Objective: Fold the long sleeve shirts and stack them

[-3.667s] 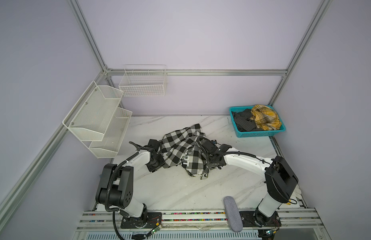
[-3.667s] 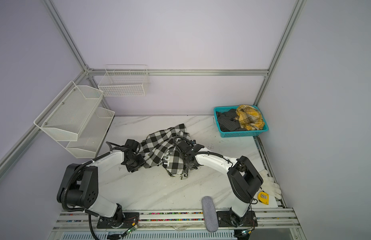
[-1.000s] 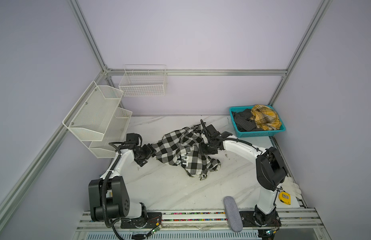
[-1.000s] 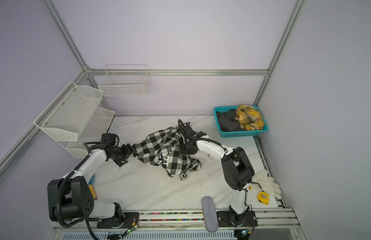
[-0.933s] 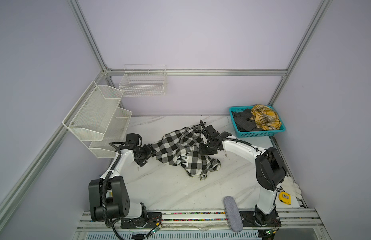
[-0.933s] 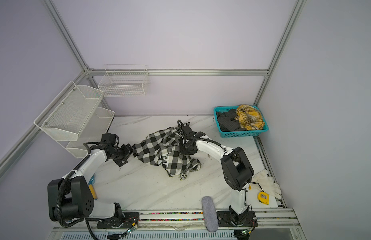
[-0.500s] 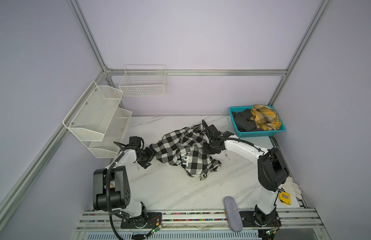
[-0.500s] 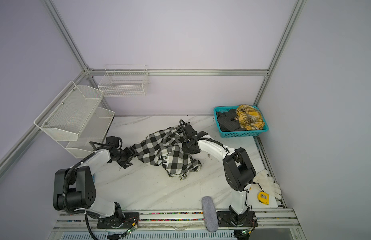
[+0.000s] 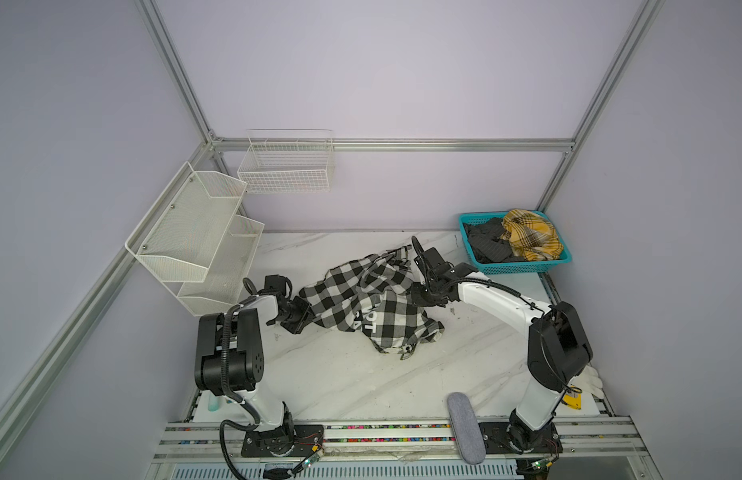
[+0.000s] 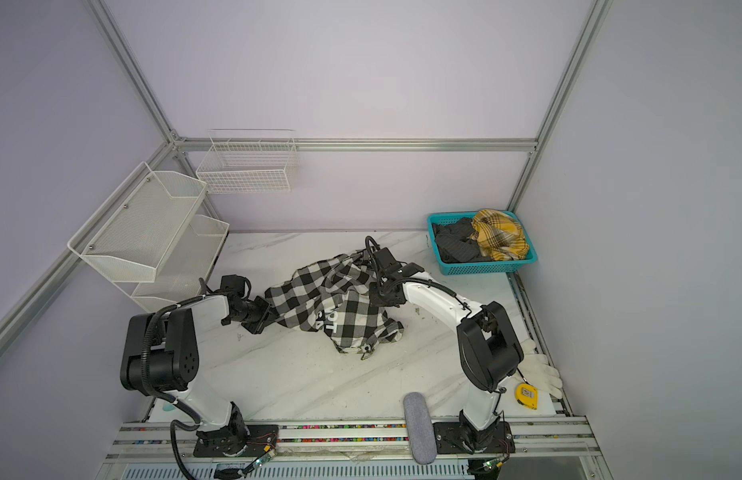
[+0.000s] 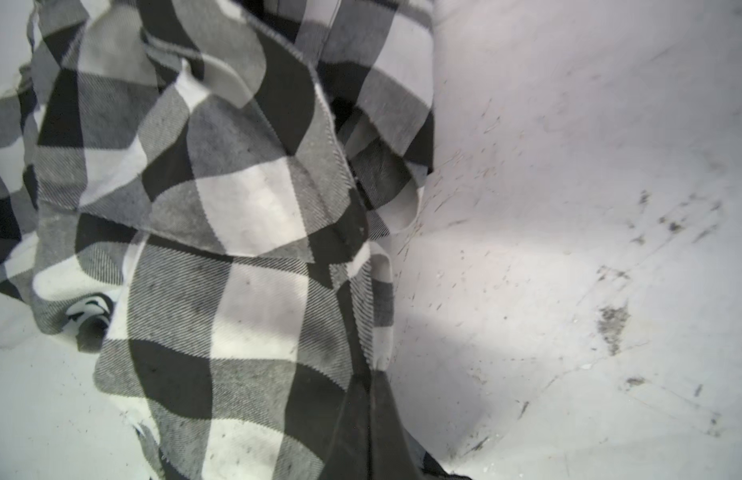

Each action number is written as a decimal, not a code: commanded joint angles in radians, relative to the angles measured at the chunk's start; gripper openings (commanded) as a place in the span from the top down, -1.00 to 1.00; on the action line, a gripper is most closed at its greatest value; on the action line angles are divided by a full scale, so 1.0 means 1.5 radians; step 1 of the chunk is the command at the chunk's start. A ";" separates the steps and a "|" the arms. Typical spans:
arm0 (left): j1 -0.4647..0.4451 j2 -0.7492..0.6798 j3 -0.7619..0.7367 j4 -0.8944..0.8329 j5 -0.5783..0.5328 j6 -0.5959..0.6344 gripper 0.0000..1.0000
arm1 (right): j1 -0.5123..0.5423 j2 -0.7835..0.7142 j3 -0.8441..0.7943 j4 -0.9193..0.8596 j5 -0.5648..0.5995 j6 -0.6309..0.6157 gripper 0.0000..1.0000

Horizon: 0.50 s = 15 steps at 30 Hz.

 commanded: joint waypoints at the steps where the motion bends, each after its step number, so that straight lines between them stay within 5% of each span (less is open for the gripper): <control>1: 0.002 -0.025 0.163 -0.028 -0.004 -0.007 1.00 | -0.045 -0.048 0.067 0.001 0.056 -0.015 1.00; 10: 0.001 -0.117 0.579 -0.262 -0.159 0.058 1.00 | -0.122 -0.073 0.344 0.023 0.155 -0.119 1.00; 15: 0.001 -0.119 0.619 -0.329 -0.131 0.077 1.00 | -0.122 -0.124 0.309 0.076 0.101 -0.126 1.00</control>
